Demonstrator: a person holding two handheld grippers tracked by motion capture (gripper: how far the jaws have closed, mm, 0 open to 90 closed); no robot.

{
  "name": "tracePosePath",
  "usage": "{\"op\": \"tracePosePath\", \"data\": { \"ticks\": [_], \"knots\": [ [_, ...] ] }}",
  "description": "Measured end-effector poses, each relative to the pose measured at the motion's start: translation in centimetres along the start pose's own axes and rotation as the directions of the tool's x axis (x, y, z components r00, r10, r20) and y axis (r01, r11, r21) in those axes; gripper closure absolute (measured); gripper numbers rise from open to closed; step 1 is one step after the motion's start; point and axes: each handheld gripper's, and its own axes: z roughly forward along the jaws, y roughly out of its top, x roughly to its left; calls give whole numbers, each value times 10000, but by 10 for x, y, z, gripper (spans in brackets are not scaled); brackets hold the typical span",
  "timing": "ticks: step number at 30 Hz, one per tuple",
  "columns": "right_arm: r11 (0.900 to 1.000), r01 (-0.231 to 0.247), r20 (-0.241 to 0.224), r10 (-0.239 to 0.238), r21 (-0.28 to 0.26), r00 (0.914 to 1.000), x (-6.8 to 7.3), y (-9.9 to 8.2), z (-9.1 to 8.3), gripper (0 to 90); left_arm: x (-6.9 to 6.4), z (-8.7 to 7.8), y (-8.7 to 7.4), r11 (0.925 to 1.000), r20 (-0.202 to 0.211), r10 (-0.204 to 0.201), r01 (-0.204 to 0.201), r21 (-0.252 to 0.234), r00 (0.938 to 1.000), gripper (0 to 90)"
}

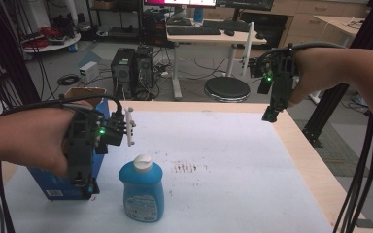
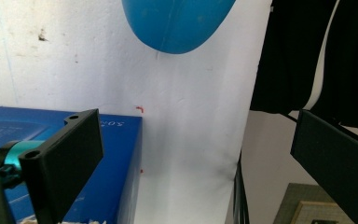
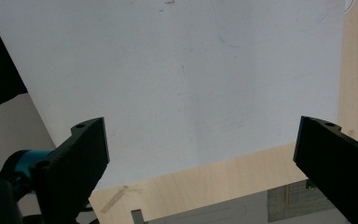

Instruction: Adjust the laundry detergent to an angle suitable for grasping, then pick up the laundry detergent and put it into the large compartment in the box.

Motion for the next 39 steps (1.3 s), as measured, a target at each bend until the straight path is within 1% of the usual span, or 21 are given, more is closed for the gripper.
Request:
{"op": "tracePosePath", "data": {
  "ticks": [3,5,6,11,12,16,17,19,21,22,26,31,33,36,37,39],
  "knots": [
    [9999,-99,0,99,97,10000,0,0,1,22,0,-1,-1,10000,-19,-17,17,-85,10000,24],
    [9999,-23,20,23,133,10000,0,0,2,22,0,0,-2,10000,-30,-30,30,-11,10000,24],
    [9996,6,0,-6,277,10000,0,0,3,22,-1,-1,-2,9999,-55,-114,114,-9,9999,24],
    [10000,-4,48,4,35,10000,4,2,0,22,-4,-3,-1,9999,3,-110,110,-114,9999,24],
    [10000,71,92,-71,39,9999,4,2,-1,22,-5,-3,-1,9999,-11,-82,82,-82,10000,24],
    [9999,99,84,-99,111,9999,4,2,0,22,-5,-3,0,9999,-41,-86,85,-117,10000,24],
    [9998,66,73,-67,161,10000,5,3,2,22,-5,-2,0,9999,-30,-77,77,-153,10000,24],
    [9997,185,85,-186,174,9998,3,4,2,22,-5,0,0,9998,7,-107,107,-172,9999,24],
    [10000,79,89,-80,59,9999,3,5,2,22,-3,1,-1,9999,69,-118,118,-87,9999,24],
    [9999,84,81,-84,58,9999,3,5,2,22,-1,2,-1,9998,56,-114,115,-142,9999,24],
    [10000,-10,102,10,73,9999,1,5,3,22,1,-2,-2,9997,-11,-199,199,-174,9998,24],
    [9999,22,75,-23,140,10000,-1,3,7,22,2,0,-1,9999,56,-128,128,-107,9999,24],
    [9998,-93,64,92,157,9999,-1,3,8,22,3,-1,-2,9998,33,-123,124,-168,9999,24],
    [9998,-68,79,67,208,9999,-1,3,8,22,4,0,-3,9996,-6,-151,151,-230,9999,24],
    [9996,-87,150,83,251,9999,0,4,8,22,4,0,-3,9996,-52,-180,179,-221,9998,24],
    [9998,-60,186,56,176,9998,2,6,7,22,4,0,-4,9996,-15,-158,157,-252,9999,24]
  ]
}}
